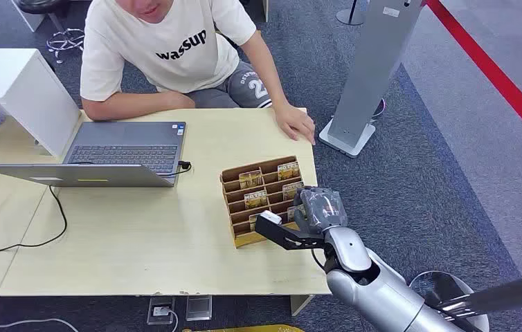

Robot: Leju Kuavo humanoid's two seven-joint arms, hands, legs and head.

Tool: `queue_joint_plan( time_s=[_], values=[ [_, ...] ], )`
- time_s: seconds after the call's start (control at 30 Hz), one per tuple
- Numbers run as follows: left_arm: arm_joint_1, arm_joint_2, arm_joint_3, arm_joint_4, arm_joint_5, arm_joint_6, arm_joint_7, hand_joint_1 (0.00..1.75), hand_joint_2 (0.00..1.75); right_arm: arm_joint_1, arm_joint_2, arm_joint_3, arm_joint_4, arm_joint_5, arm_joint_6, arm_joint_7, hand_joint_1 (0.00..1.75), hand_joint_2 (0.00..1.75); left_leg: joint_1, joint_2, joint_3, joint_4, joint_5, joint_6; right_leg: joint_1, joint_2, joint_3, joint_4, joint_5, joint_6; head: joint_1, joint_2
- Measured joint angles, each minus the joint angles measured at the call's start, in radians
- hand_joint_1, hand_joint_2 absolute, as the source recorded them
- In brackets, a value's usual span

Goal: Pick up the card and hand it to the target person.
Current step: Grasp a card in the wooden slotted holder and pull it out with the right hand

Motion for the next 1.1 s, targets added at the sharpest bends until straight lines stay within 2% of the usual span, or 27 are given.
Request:
queue_joint_plan(
  time_s=[0.27,0.43,0.6,1.1],
  values=[
    [0.000,0.001,0.000,0.000,-0.001,-0.003,-0.001,0.00,0.00,0.001,0.000,0.000,0.000,-0.001,-0.001,0.004,1.11,1.75,0.000,0.000,0.000,0.000,0.000,0.000,0.000,0.000,0.000,0.000,0.000,0.000,0.000,0.000],
    [0.000,0.003,0.000,0.000,-0.001,-0.004,-0.001,0.00,0.00,0.002,-0.001,0.000,0.000,-0.001,-0.001,0.006,1.02,1.75,0.000,0.000,0.000,0.000,0.000,0.000,0.000,0.000,0.000,0.000,0.000,0.000,0.000,0.000],
    [0.000,0.003,0.000,0.000,-0.001,-0.004,-0.001,0.00,0.00,0.004,-0.001,0.000,0.000,-0.002,-0.001,0.008,1.02,1.75,0.000,0.000,0.000,0.000,0.000,0.000,0.000,0.000,0.000,0.000,0.000,0.000,0.000,0.000],
    [0.000,0.003,0.000,0.000,0.001,-0.001,-0.001,0.00,0.00,0.007,-0.002,0.000,0.000,-0.004,0.000,-0.006,1.20,1.75,0.000,0.000,0.000,0.000,0.000,0.000,0.000,0.000,0.000,0.000,0.000,0.000,0.000,0.000]
  ],
)
